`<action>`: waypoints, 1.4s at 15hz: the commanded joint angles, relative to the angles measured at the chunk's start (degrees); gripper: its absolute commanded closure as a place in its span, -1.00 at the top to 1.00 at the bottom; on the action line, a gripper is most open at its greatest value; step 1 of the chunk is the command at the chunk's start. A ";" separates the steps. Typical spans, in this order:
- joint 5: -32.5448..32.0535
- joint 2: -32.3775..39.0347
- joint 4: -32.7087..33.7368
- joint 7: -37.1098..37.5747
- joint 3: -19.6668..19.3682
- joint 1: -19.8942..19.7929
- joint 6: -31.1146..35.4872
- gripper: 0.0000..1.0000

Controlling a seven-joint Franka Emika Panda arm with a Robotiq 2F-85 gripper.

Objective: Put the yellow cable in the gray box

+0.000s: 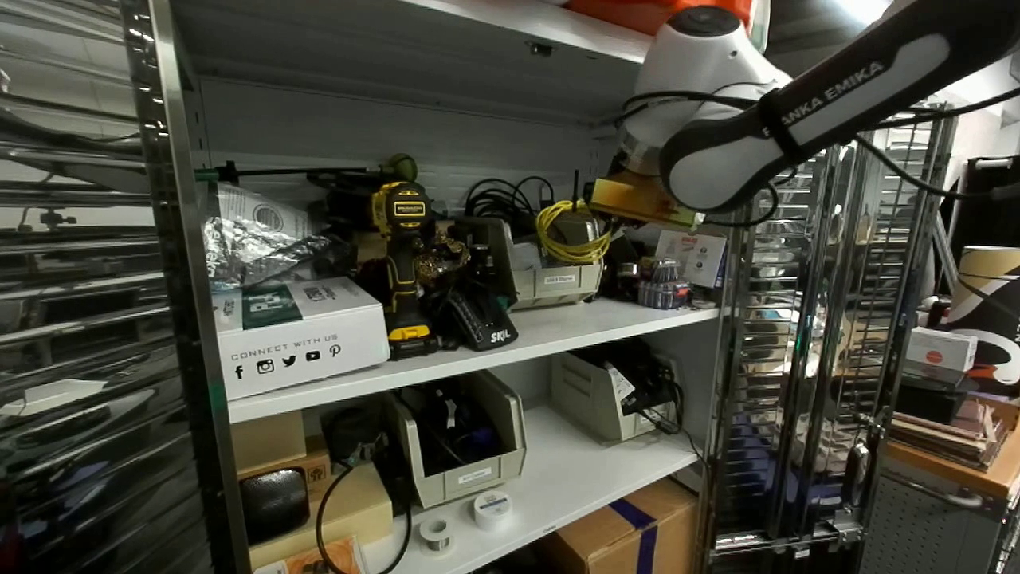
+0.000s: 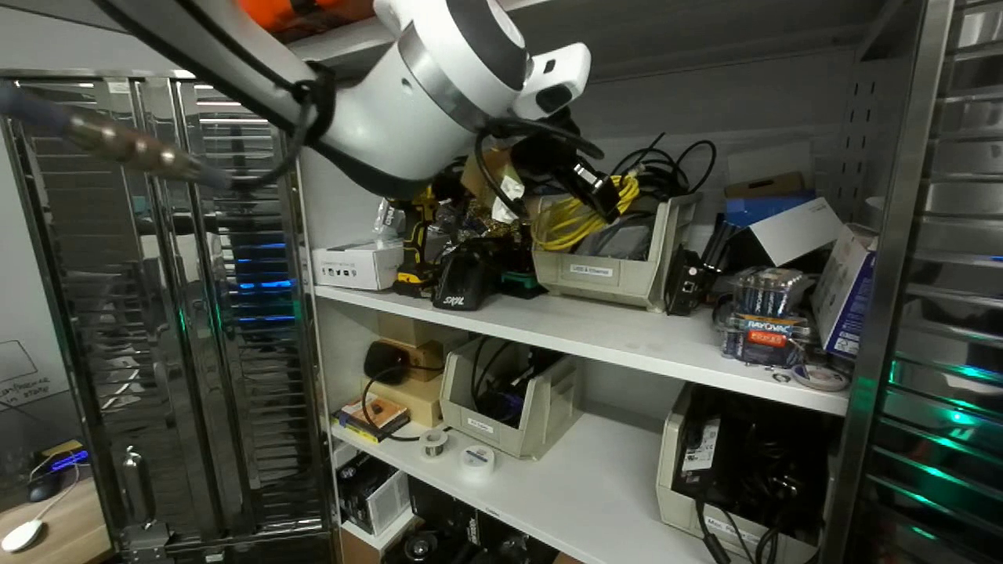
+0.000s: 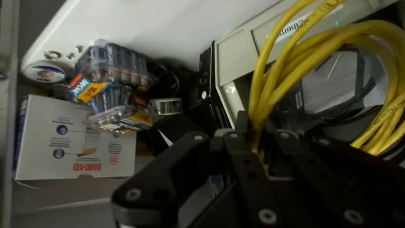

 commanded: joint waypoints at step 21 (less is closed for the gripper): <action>-11.76 15.21 18.36 13.60 2.69 3.05 -8.63 0.93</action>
